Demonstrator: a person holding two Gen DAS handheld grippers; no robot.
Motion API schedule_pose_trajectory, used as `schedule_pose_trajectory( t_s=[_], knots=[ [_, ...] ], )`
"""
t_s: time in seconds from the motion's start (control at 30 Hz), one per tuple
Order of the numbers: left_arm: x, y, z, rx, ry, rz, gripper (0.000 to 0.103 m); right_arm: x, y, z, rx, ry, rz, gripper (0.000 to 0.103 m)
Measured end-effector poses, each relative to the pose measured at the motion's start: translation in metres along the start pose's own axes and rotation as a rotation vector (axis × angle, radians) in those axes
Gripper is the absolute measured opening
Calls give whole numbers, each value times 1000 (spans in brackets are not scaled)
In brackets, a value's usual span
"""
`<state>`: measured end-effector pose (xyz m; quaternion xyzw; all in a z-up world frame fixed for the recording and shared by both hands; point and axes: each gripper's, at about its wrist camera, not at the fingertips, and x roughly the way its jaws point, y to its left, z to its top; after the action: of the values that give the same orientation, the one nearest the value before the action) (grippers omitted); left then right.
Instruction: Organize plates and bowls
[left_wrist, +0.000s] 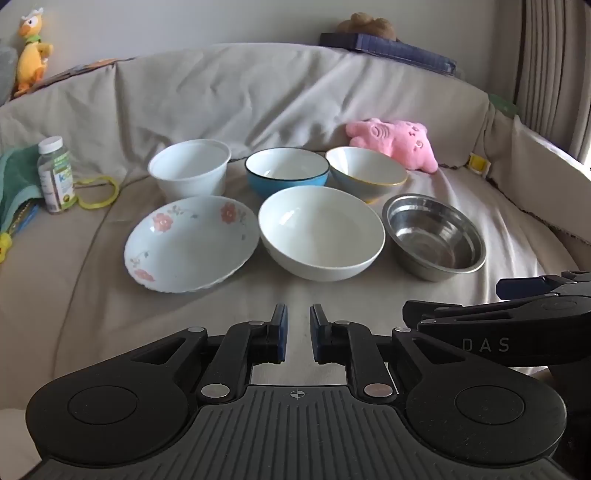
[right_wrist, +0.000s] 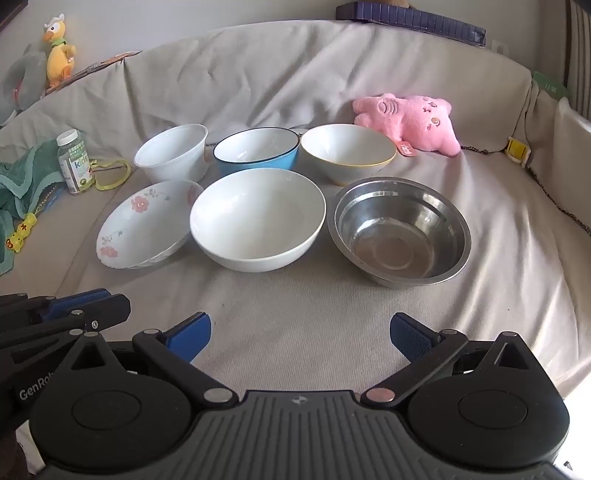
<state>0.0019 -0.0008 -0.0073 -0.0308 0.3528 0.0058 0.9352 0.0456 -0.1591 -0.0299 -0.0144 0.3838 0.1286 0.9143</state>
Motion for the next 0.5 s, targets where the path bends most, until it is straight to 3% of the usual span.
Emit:
schedule_pose_trajectory(
  t_s=[0.5],
  knots=[
    [3,0,1,3,18,4,16,1,1,2,-2,1,1,103]
  ],
)
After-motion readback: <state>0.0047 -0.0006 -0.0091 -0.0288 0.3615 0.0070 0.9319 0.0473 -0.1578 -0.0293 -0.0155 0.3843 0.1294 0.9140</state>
